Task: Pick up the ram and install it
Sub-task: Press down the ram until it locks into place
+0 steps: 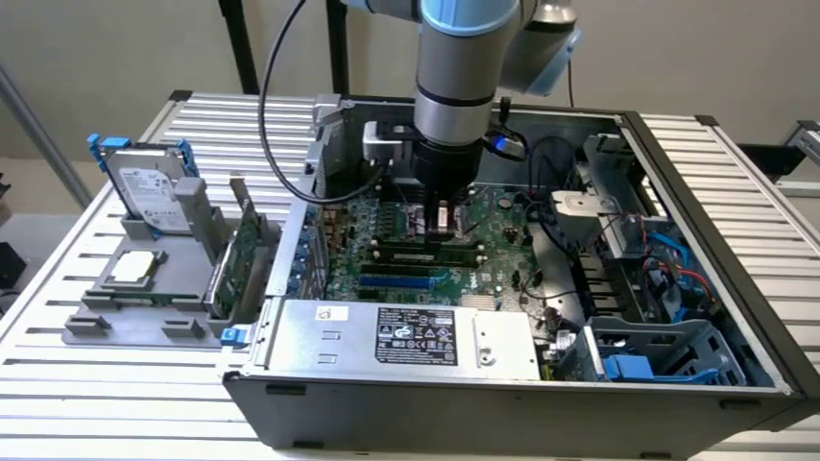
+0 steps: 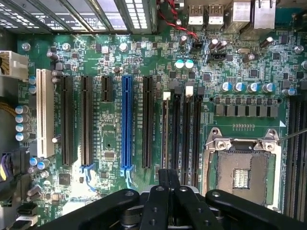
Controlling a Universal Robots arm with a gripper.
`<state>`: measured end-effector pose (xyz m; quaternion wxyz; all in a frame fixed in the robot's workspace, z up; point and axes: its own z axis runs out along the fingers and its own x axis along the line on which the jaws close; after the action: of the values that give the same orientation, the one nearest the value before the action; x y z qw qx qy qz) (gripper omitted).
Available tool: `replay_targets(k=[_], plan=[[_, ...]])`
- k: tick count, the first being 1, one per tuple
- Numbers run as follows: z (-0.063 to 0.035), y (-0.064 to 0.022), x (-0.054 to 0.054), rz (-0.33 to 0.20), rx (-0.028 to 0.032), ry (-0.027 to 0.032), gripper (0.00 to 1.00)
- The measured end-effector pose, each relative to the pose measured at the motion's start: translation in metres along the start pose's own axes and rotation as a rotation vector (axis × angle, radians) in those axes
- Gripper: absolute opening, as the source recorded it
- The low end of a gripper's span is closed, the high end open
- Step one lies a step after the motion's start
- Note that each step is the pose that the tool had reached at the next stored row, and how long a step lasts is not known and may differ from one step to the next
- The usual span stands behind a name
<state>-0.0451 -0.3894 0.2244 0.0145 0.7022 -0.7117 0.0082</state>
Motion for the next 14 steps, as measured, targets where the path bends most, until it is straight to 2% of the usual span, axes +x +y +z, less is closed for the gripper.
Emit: replay_targets(k=[3,4,8,14], plan=[[-0.0016,0.0001,0.0,0.0,0.0002,-0.0007,0.0],[-0.0049,0.0002,0.0,0.0,0.0003,-0.003,0.0],[-0.0221,0.0003,0.001,0.0,-0.0003,-0.0011,0.0],[-0.0236,0.0003,0.001,0.0,-0.0002,-0.0014,0.0]])
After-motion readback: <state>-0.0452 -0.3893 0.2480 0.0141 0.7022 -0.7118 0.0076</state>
